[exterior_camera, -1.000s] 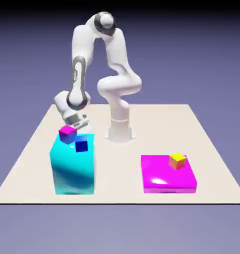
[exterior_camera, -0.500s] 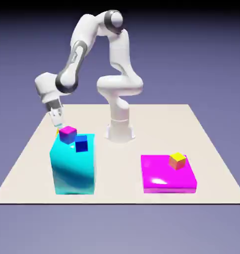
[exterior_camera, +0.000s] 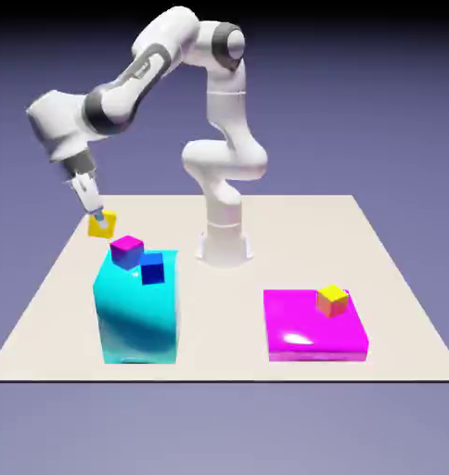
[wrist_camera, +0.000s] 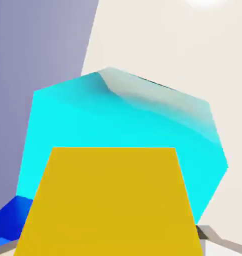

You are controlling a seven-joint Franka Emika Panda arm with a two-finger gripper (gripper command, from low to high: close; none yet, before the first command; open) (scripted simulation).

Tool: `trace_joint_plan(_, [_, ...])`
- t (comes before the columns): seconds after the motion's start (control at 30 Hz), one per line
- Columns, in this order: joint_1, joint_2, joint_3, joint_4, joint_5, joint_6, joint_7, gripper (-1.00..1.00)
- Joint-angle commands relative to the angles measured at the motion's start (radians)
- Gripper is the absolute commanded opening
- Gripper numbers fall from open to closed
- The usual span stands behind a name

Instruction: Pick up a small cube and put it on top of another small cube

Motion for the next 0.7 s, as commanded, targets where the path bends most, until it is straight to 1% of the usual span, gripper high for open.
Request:
trace_joint_plan(0.0, [-0.025, 0.022, 0.035, 0.036, 0.008, -0.04, 0.038, -1.0])
trace_joint_plan(0.17, [-0.103, 0.129, 0.209, 0.218, 0.062, -0.236, 0.225, -1.0])
trace_joint_plan(0.2, [-0.111, 0.148, 0.231, 0.247, 0.07, -0.27, 0.261, -1.0])
trace_joint_plan(0.23, [-0.091, 0.15, 0.201, 0.244, 0.068, -0.278, 0.282, -1.0])
trace_joint_plan(0.27, [-0.091, 0.15, 0.201, 0.244, 0.068, -0.278, 0.282, -1.0])
trace_joint_plan(0.43, [-0.062, 0.142, 0.224, 0.076, 0.089, -0.113, 0.254, -1.0])
trace_joint_plan(0.47, [-0.062, 0.142, 0.224, 0.076, 0.089, -0.113, 0.254, 1.0])
trace_joint_plan(0.5, [-0.062, 0.142, 0.224, 0.076, 0.089, -0.113, 0.254, 1.0])
trace_joint_plan(0.67, [-0.091, 0.15, 0.201, 0.244, 0.068, -0.278, 0.282, 1.0])
